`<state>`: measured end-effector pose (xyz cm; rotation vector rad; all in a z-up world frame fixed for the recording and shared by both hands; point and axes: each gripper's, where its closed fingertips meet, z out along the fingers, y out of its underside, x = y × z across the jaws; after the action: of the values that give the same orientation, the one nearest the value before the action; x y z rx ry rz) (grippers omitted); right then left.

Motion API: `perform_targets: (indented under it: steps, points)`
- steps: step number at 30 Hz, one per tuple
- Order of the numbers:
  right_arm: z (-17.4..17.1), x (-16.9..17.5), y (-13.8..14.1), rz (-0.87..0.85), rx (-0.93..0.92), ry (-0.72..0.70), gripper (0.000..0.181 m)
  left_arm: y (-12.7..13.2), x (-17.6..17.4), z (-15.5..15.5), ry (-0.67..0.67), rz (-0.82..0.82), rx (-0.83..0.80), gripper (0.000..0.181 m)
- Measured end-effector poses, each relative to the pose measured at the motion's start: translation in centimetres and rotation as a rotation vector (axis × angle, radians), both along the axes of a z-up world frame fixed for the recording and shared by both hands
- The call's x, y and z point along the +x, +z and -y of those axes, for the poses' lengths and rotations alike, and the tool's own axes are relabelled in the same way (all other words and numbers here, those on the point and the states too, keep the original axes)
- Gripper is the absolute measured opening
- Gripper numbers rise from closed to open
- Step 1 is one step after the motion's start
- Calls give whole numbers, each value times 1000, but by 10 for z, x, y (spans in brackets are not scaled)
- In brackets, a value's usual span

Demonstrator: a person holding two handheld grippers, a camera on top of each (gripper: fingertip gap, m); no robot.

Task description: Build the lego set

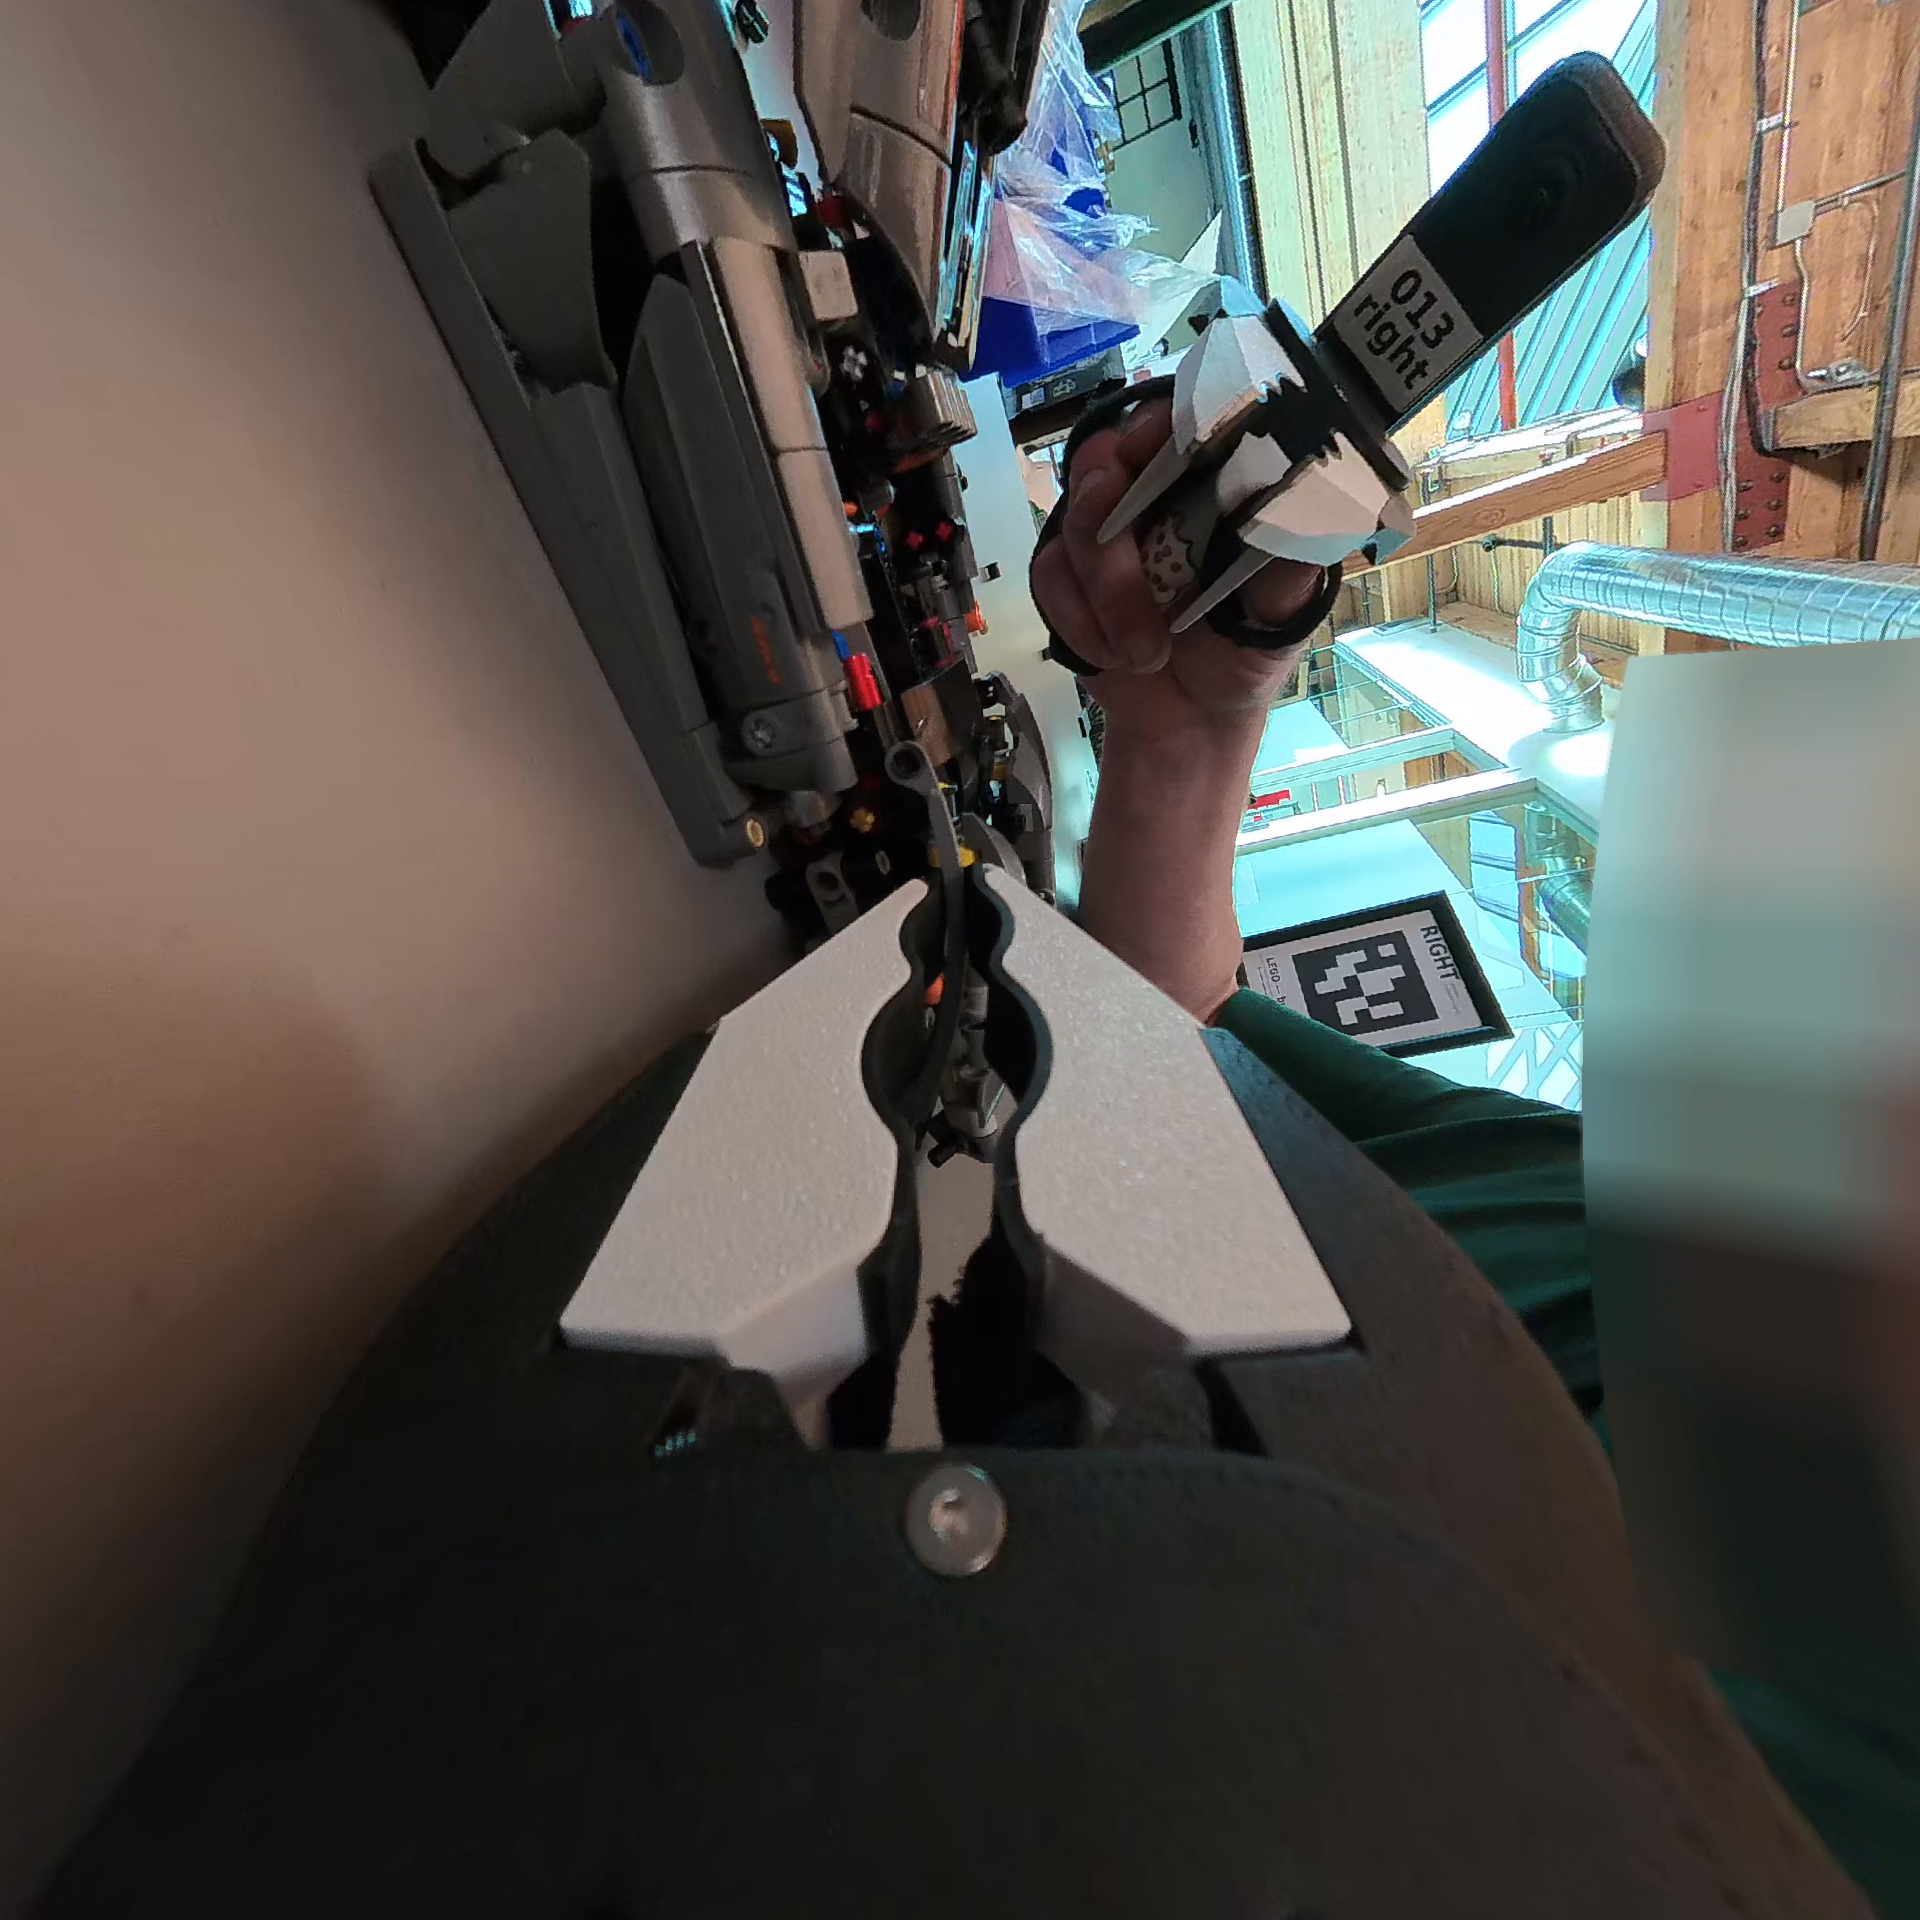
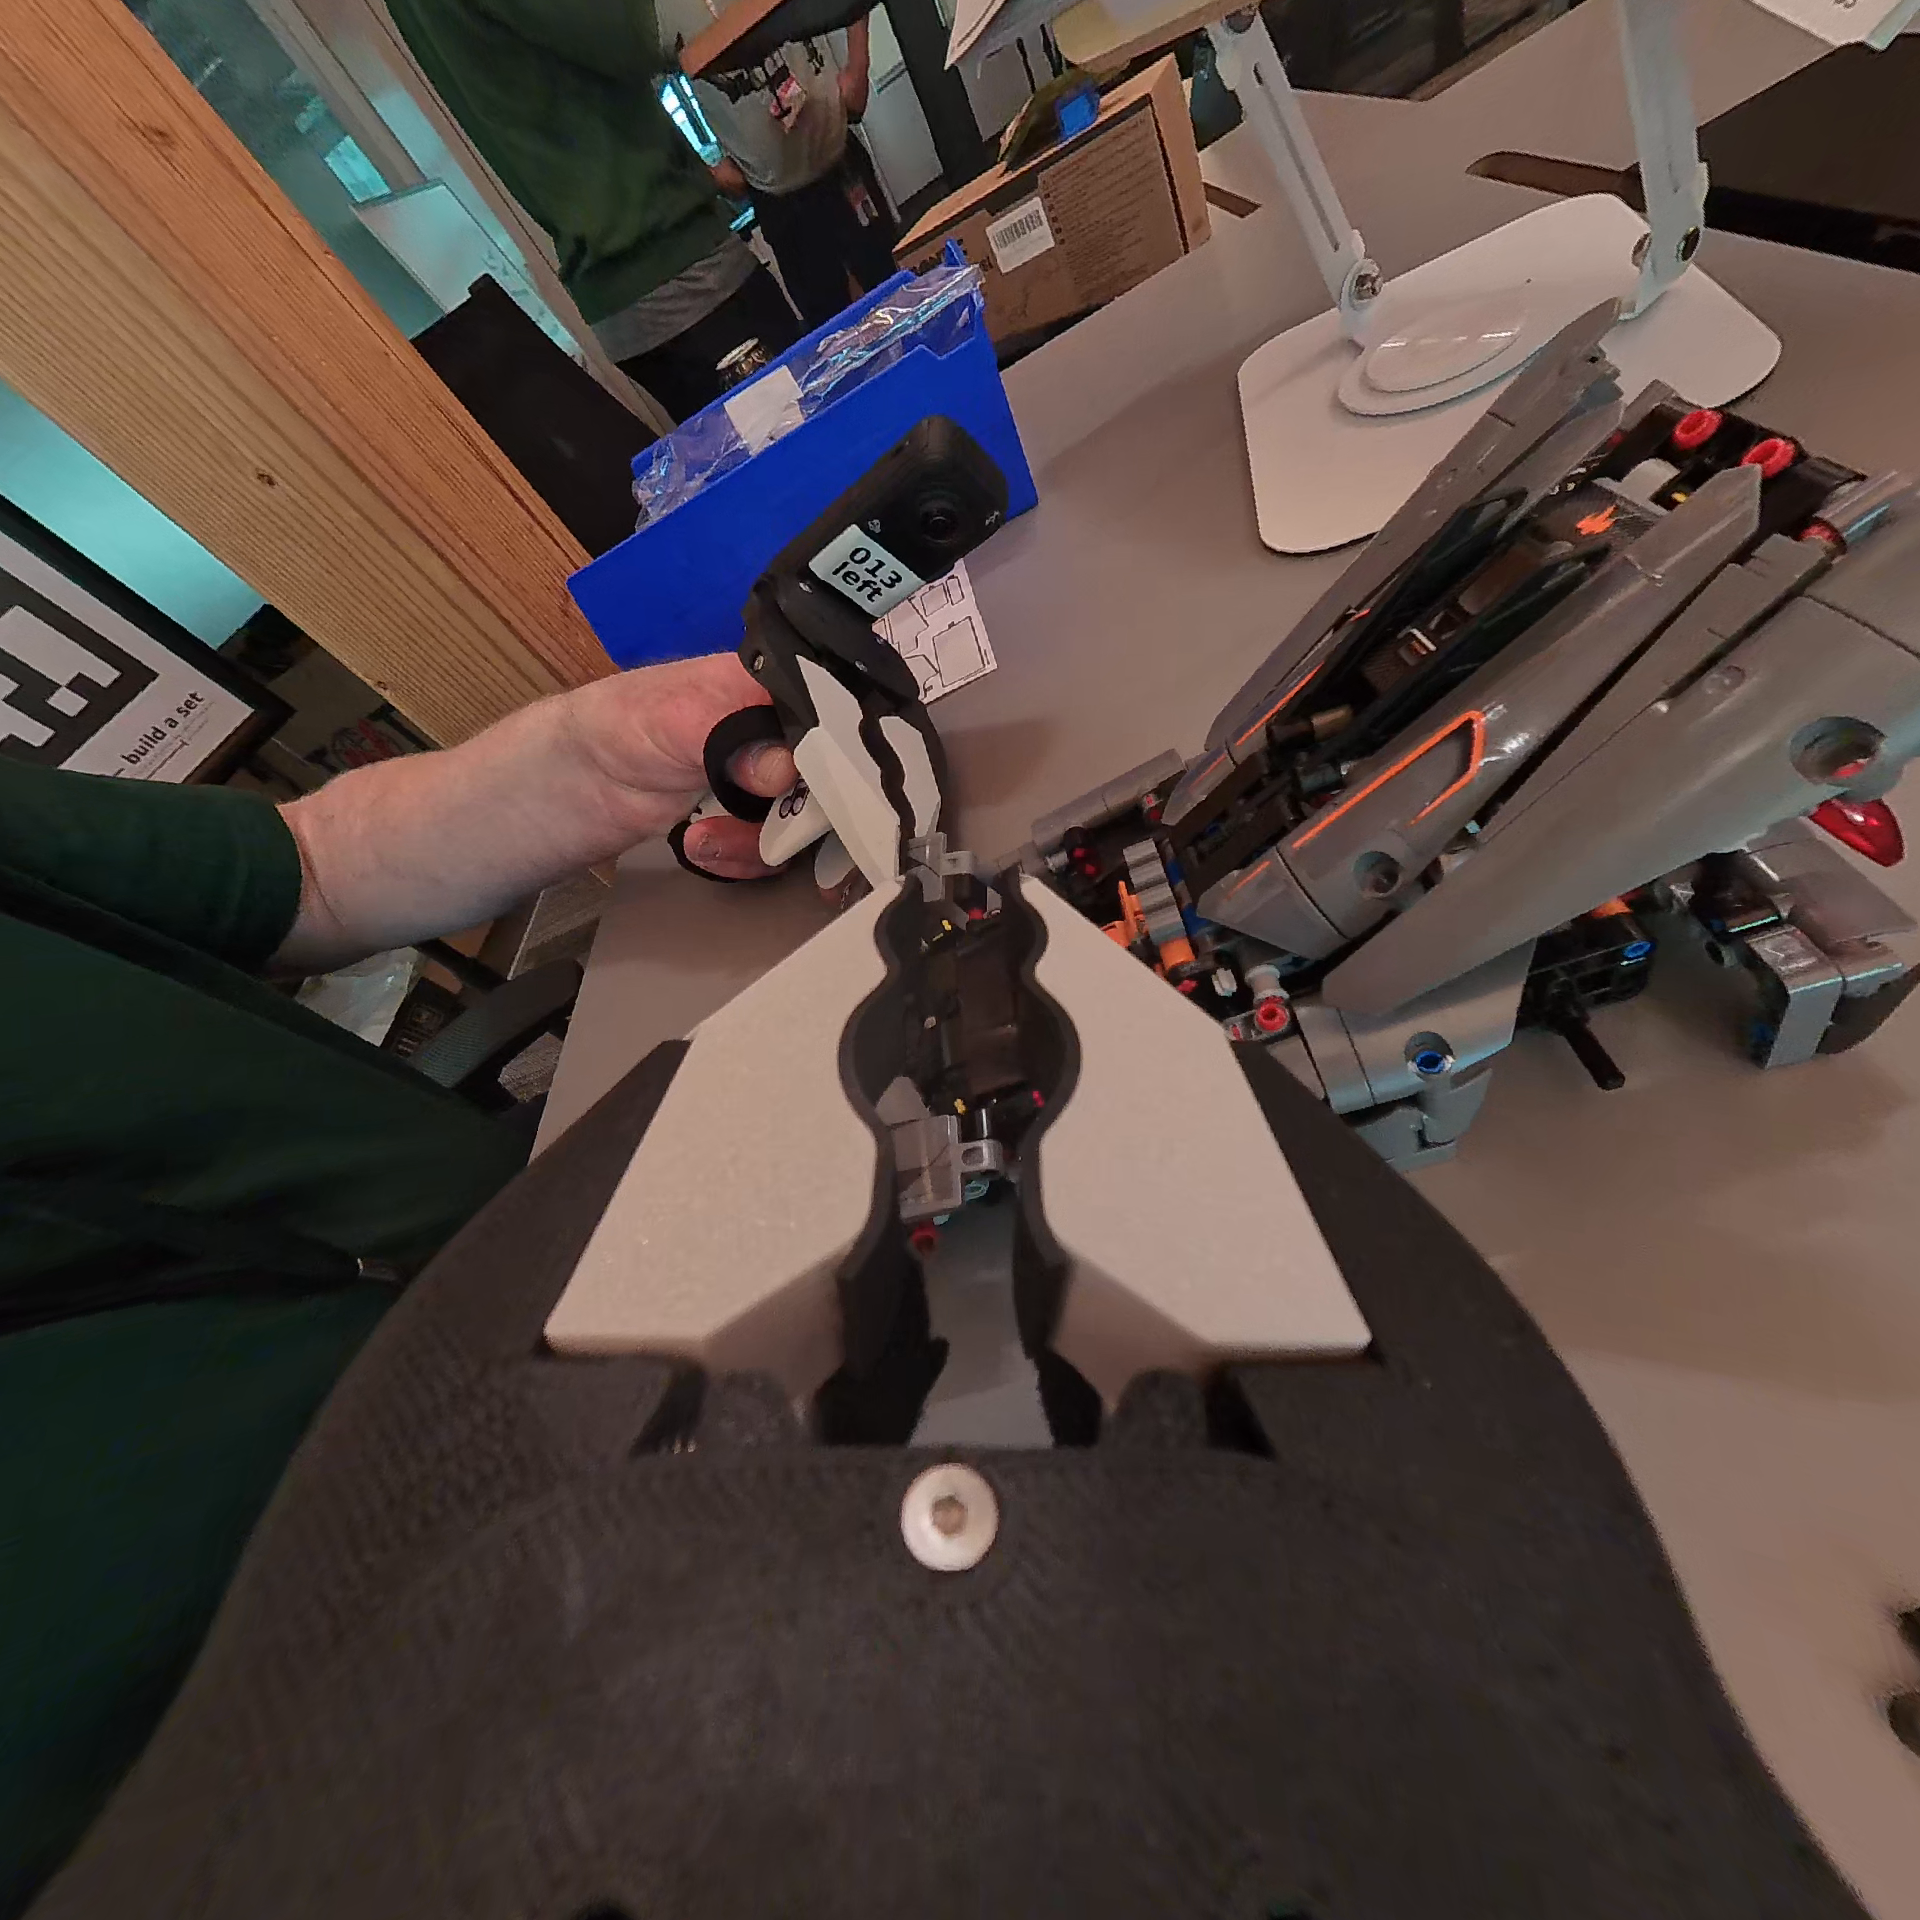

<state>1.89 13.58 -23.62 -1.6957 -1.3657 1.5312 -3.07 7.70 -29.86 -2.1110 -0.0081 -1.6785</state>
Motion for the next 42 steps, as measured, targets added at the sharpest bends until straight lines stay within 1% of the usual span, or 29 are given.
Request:
perform_targets:
  steps: [28,42]
  points:
    - [0,1,-2,5,-9,6,14,-1,2,1,-16,-14,10,2]
    - [-1,2,-3,7,-13,6,14,0,0,-1,2,-18,21,12]
